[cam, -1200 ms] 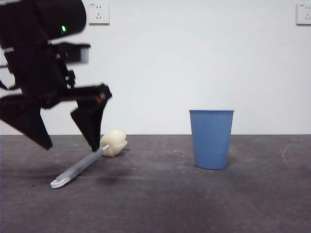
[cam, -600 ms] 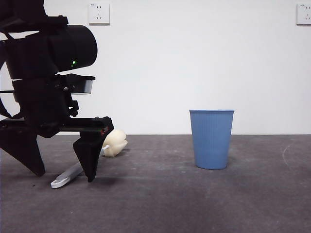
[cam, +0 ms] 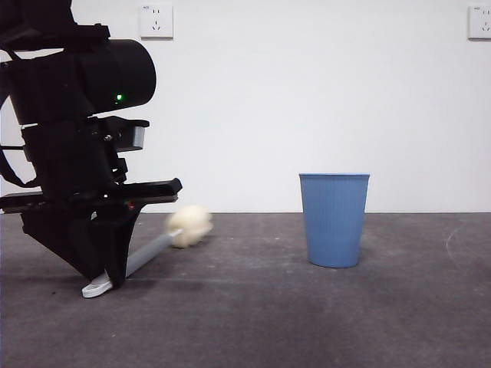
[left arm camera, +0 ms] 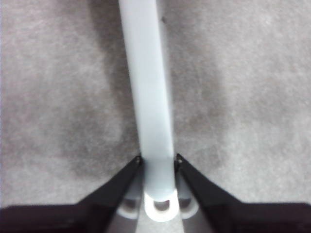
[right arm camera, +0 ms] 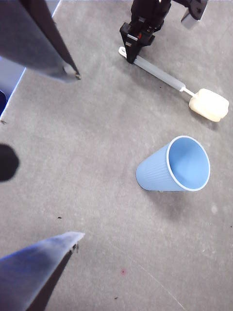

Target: Pick up the cup brush,pick up the cup,insert the brush into the cup,clean the cup,put the cup brush back,put the cup back to the fixed position on the table

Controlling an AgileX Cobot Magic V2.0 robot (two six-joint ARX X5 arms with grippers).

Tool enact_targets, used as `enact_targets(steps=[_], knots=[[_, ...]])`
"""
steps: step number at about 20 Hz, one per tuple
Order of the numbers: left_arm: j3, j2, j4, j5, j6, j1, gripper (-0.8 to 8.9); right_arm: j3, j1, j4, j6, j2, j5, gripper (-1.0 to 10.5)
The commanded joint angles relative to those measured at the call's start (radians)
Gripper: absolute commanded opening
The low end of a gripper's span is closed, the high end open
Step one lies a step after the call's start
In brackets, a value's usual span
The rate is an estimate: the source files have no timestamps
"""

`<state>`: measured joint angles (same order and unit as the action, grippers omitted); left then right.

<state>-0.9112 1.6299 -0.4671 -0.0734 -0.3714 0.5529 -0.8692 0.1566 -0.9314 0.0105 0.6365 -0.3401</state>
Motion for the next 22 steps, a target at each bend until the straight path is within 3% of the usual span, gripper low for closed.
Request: enact_targets(steps=[1, 9, 18, 19, 21, 22], knots=[[-0.003, 0.004, 0.008, 0.002, -0.011, 0.004, -0.09, -0.003, 0.002, 0.003, -0.014, -0.002, 0.002, 5.7], [-0.013, -0.024, 0.003, -0.002, 0.009, 0.002, -0.09, -0.003, 0.002, -0.015, -0.041, 0.005, 0.002, 5.7], [-0.014, -0.241, -0.058, 0.003, 0.072, 0.002, -0.09, -0.002, 0.003, -0.003, -0.037, 0.106, -0.003, 5.7], [-0.014, -0.274, -0.075, 0.004, 0.088, 0.002, -0.09, -0.002, 0.006, 0.025, -0.036, 0.131, -0.021, 5.6], [-0.014, -0.348, -0.106, 0.004, 0.113, 0.002, -0.09, 0.017, 0.018, 0.128, -0.036, 0.193, -0.133, 5.6], [-0.014, -0.381, -0.116, 0.004, 0.120, 0.002, -0.09, 0.034, 0.025, 0.182, -0.036, 0.220, -0.133, 5.6]])
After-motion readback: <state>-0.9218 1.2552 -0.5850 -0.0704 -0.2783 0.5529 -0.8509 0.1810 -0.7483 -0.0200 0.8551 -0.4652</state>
